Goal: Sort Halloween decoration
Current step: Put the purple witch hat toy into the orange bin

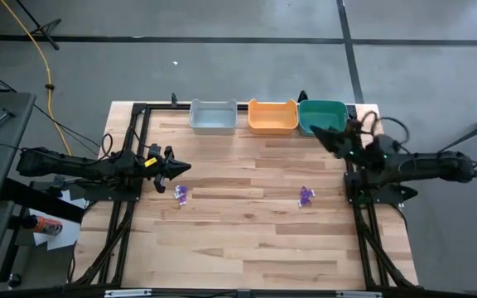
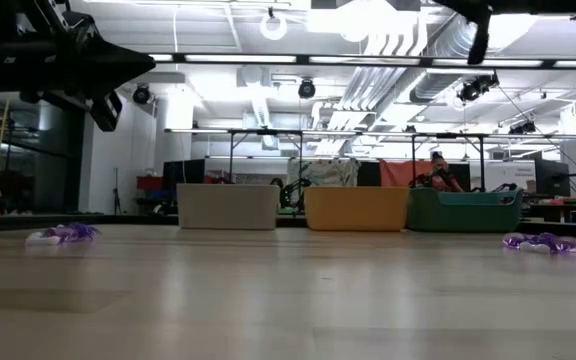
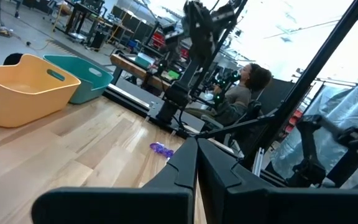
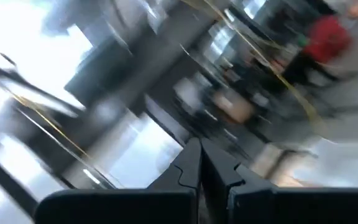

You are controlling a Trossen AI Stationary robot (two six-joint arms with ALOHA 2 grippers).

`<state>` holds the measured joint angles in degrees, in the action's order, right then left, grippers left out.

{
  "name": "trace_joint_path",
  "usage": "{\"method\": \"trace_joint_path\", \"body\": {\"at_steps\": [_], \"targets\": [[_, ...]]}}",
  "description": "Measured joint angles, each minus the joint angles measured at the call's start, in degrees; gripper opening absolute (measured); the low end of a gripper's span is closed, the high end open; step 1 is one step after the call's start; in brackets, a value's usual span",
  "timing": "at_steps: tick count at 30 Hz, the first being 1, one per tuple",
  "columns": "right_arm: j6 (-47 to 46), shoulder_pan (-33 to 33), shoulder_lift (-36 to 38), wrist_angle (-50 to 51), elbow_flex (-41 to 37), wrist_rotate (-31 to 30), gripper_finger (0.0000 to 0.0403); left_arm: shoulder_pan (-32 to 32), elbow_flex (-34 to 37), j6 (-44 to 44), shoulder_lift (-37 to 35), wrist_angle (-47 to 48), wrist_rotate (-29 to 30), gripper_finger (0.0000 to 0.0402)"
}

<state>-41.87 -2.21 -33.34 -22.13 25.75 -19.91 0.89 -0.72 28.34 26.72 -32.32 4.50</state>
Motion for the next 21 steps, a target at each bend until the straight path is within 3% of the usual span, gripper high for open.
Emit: {"method": "trace_joint_path", "body": {"at_steps": [4, 6, 9, 13, 17, 21], "targets": [[2.3, 0.2, -8.0, 33.5, 15.0, 1.1, 0.0000, 0.0, 0.0, 0.0, 0.0, 0.0, 0.0, 0.0001], [6.8, -0.1, -12.1, 45.0, 20.7, 0.1, 0.0000, 0.0, 0.0, 0.0, 0.0, 0.0, 0.0, 0.0001], [6.0, -0.4, -17.2, 54.0, 27.3, -2.1, 0.0000, 0.0, 0.0, 0.0, 0.0, 0.0, 0.0, 0.0001], [-3.3, -0.1, -23.3, 67.1, 31.3, 3.2, 0.0000, 0.0, 0.0, 0.0, 0.0, 0.0, 0.0, 0.0001], [-14.7, 4.0, -26.7, 73.9, 28.1, 8.4, 0.0012, 0.0, 0.0, 0.0, 0.0, 0.0, 0.0, 0.0001], [-25.0, 9.5, -28.7, 73.1, 21.9, 10.9, 0.0053, 0.0, 0.0, 0.0, 0.0, 0.2, 0.0, 0.0001]]}}
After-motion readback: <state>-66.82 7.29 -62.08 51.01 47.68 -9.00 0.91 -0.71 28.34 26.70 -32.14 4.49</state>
